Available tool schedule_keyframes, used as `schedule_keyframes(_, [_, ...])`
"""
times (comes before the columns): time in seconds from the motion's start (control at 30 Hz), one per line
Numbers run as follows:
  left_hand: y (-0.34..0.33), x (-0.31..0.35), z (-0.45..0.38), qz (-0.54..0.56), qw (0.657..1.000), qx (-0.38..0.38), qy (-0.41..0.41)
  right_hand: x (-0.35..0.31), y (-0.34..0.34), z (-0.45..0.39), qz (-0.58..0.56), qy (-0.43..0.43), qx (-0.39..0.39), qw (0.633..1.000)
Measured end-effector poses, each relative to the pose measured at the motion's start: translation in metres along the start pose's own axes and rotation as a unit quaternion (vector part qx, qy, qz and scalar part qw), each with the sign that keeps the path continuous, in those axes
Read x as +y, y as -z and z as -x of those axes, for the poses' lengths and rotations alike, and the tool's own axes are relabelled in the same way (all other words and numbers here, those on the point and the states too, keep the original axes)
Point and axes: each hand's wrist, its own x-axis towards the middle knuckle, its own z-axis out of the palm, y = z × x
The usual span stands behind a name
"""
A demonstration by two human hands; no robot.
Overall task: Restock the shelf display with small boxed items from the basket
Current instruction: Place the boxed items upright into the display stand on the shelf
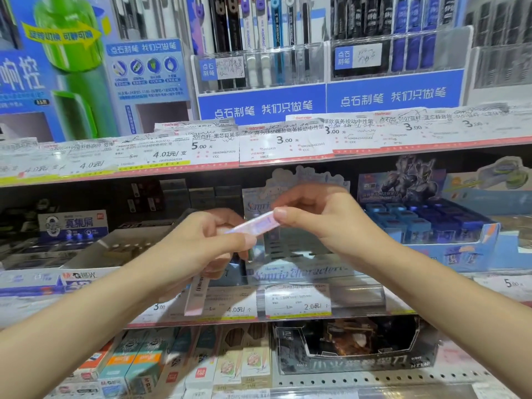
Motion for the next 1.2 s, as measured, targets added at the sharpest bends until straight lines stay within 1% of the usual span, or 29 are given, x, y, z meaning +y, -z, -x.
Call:
schedule_keyframes(0.07, [0.0, -0.003, 0.002, 0.019, 0.998, 0.051, -0.026, 0.007, 0.006, 0.008, -0.016, -0.017, 0.014, 1.0])
schedule_keyframes(0.17, [0.0, -0.004, 0.002, -0.014, 0.996, 0.076, -0.05, 0.013, 0.008, 0.016, -0.025, -0.039, 0.002, 0.999])
schedule_keyframes(0.23, [0.0, -0.002, 0.001, -0.049, 0.996, 0.063, -0.048, 0.009, 0.01, 0.017, -0.006, -0.047, -0.053, 0.997])
schedule_keyframes(0.3, [-0.001, 0.001, 0.0, -0.086, 0.995, 0.037, -0.043, 0.003, 0.009, 0.017, 0.04, -0.049, -0.118, 0.991])
schedule_keyframes(0.33, [-0.001, 0.002, -0.002, -0.101, 0.994, 0.026, -0.042, 0.001, 0.008, 0.016, 0.064, -0.045, -0.137, 0.988])
schedule_keyframes(0.4, [-0.002, 0.003, -0.005, -0.123, 0.991, 0.015, -0.046, -0.003, 0.004, 0.015, 0.104, -0.028, -0.147, 0.983])
schedule_keyframes(0.5, [-0.003, 0.005, -0.009, -0.138, 0.989, 0.018, -0.054, -0.007, 0.002, 0.012, 0.12, -0.021, -0.149, 0.981])
schedule_keyframes(0.57, [-0.001, 0.004, -0.01, -0.15, 0.986, 0.027, -0.073, -0.007, 0.007, 0.01, 0.133, -0.021, -0.149, 0.98])
schedule_keyframes(0.6, [0.001, 0.003, -0.01, -0.18, 0.979, 0.03, -0.093, -0.006, 0.01, 0.008, 0.15, -0.017, -0.147, 0.977])
schedule_keyframes(0.63, [0.003, 0.001, -0.01, -0.236, 0.964, 0.038, -0.117, -0.006, 0.013, 0.006, 0.171, -0.011, -0.145, 0.974])
schedule_keyframes(0.67, [0.006, -0.001, -0.01, -0.313, 0.939, 0.045, -0.135, -0.006, 0.016, 0.005, 0.189, -0.007, -0.141, 0.972])
schedule_keyframes(0.7, [0.008, -0.002, -0.009, -0.392, 0.907, 0.047, -0.146, -0.006, 0.018, 0.003, 0.195, -0.007, -0.135, 0.971])
schedule_keyframes(0.73, [0.01, -0.003, -0.009, -0.454, 0.878, 0.04, -0.148, -0.005, 0.019, 0.0, 0.188, -0.01, -0.126, 0.974])
schedule_keyframes(0.77, [0.011, -0.004, -0.009, -0.495, 0.856, 0.025, -0.146, -0.003, 0.019, -0.003, 0.176, -0.014, -0.11, 0.978])
schedule_keyframes(0.83, [0.008, -0.003, -0.009, -0.531, 0.837, 0.005, -0.132, 0.003, 0.017, -0.011, 0.143, -0.012, -0.057, 0.988])
schedule_keyframes(0.93, [0.004, 0.0, -0.007, -0.565, 0.813, 0.03, -0.139, 0.018, 0.014, -0.025, 0.097, -0.011, 0.026, 0.995])
schedule_keyframes(0.97, [0.004, 0.001, -0.007, -0.57, 0.808, 0.036, -0.144, 0.021, 0.012, -0.028, 0.089, -0.007, 0.043, 0.995])
schedule_keyframes(1.0, [0.003, 0.001, -0.007, -0.566, 0.811, 0.037, -0.144, 0.024, 0.01, -0.031, 0.082, 0.0, 0.056, 0.995])
schedule_keyframes(1.07, [0.002, 0.003, -0.007, -0.538, 0.832, 0.018, -0.133, 0.03, 0.007, -0.034, 0.074, 0.02, 0.082, 0.994])
schedule_keyframes(1.13, [0.004, 0.0, -0.009, -0.508, 0.855, -0.006, -0.107, 0.034, 0.004, -0.036, 0.075, 0.032, 0.09, 0.993])
schedule_keyframes(1.2, [0.004, -0.001, -0.009, -0.508, 0.857, -0.004, -0.088, 0.039, 0.002, -0.037, 0.08, 0.033, 0.084, 0.993])
